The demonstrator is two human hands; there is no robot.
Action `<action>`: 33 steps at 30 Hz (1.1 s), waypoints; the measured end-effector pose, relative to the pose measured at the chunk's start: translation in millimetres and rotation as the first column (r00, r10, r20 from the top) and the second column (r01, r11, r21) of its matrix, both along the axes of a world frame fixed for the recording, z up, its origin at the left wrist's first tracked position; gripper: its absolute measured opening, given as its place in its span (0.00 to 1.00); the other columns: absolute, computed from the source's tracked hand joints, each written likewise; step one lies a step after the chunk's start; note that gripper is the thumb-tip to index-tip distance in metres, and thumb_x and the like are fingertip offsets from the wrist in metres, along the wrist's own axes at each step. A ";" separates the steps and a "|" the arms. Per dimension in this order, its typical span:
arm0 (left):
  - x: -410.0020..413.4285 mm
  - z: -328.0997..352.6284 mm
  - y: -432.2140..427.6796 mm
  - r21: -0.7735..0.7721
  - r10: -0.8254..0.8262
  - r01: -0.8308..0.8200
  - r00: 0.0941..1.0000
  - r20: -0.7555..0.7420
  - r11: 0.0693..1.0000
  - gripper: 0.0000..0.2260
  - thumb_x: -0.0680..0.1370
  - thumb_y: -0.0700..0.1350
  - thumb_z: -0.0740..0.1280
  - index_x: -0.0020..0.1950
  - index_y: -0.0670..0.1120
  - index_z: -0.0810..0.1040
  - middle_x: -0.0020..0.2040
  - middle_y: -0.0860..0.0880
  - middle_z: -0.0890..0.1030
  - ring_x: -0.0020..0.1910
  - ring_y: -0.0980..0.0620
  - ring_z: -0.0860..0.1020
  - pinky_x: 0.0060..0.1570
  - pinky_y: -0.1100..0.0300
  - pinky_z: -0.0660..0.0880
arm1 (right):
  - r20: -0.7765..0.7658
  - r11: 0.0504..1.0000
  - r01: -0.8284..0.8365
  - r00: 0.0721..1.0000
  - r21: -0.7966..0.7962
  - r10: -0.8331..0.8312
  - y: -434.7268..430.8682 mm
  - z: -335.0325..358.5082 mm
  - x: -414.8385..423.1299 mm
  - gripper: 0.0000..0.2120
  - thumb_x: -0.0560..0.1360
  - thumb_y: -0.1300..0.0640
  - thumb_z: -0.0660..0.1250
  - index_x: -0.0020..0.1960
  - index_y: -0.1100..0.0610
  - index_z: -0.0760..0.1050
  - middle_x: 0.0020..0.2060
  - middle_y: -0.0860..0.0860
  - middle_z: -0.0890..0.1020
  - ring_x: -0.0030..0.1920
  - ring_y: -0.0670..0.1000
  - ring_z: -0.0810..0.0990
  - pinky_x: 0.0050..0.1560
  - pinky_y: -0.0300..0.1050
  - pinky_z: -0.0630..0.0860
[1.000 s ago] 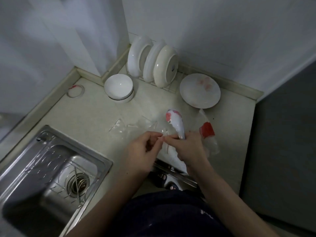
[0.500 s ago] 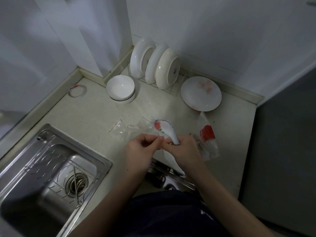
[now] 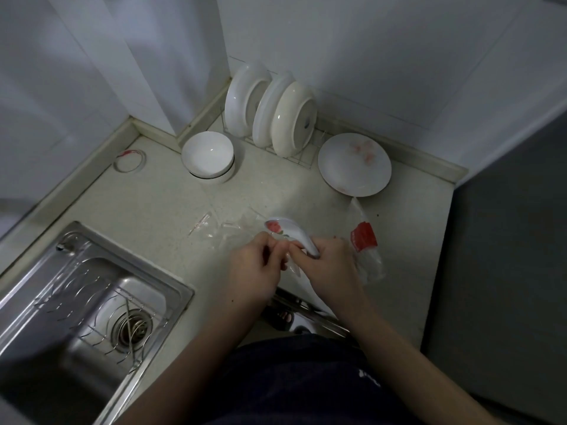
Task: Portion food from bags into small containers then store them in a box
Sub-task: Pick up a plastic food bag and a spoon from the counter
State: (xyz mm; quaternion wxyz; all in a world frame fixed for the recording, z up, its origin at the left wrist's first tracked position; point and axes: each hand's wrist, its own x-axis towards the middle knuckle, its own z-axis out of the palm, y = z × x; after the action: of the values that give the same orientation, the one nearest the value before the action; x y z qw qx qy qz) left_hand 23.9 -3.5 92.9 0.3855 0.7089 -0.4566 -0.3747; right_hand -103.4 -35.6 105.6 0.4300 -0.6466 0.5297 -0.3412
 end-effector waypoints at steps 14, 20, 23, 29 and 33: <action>-6.7 1.3 2.1 -0.055 -0.196 0.201 0.976 0.090 0.978 0.10 0.81 0.44 0.62 0.41 0.43 0.71 0.35 0.45 0.79 0.34 0.49 0.76 0.35 0.55 0.72 | 0.039 0.974 0.099 0.993 0.203 -0.110 -5.1 -0.3 -3.6 0.18 0.67 0.63 0.69 0.23 0.49 0.69 0.17 0.42 0.69 0.20 0.40 0.65 0.22 0.28 0.60; -6.7 0.4 -0.7 -0.021 -0.117 0.123 0.974 0.196 0.992 0.11 0.80 0.45 0.63 0.39 0.44 0.69 0.34 0.47 0.77 0.32 0.57 0.74 0.33 0.58 0.71 | 0.006 0.985 -0.001 1.000 0.175 0.000 -5.4 -0.1 -9.1 0.15 0.71 0.56 0.71 0.29 0.47 0.72 0.20 0.41 0.72 0.22 0.39 0.67 0.25 0.30 0.62; -7.2 4.7 0.1 -0.042 0.010 -0.007 0.998 0.067 0.999 0.13 0.78 0.41 0.66 0.35 0.47 0.69 0.29 0.51 0.73 0.28 0.61 0.70 0.29 0.69 0.66 | -0.065 0.988 -0.058 0.996 0.141 0.068 -2.5 0.0 -6.8 0.10 0.71 0.53 0.72 0.33 0.47 0.75 0.20 0.38 0.73 0.22 0.39 0.69 0.24 0.29 0.62; -11.3 7.0 3.5 -0.045 0.082 -0.082 0.997 -0.011 0.996 0.09 0.75 0.39 0.69 0.37 0.42 0.72 0.33 0.44 0.79 0.30 0.54 0.75 0.30 0.65 0.70 | -0.012 0.990 -0.046 0.999 0.130 0.048 1.1 -1.2 -7.3 0.13 0.75 0.55 0.69 0.32 0.52 0.74 0.21 0.40 0.73 0.22 0.39 0.68 0.23 0.29 0.62; -7.2 5.8 4.9 -0.103 0.033 -0.009 0.973 0.229 0.995 0.11 0.75 0.39 0.68 0.37 0.48 0.68 0.31 0.51 0.74 0.32 0.56 0.73 0.31 0.68 0.68 | -0.184 0.996 0.072 0.981 0.055 -0.061 0.0 -2.1 -8.5 0.17 0.74 0.59 0.67 0.29 0.51 0.66 0.22 0.44 0.67 0.22 0.42 0.64 0.24 0.31 0.60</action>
State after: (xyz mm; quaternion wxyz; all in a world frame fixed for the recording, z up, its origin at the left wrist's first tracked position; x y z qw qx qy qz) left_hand 16.7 1.5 98.7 0.3691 0.7320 -0.5091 -0.2622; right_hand -111.9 -35.5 103.5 0.3878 -0.6435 0.5984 -0.2781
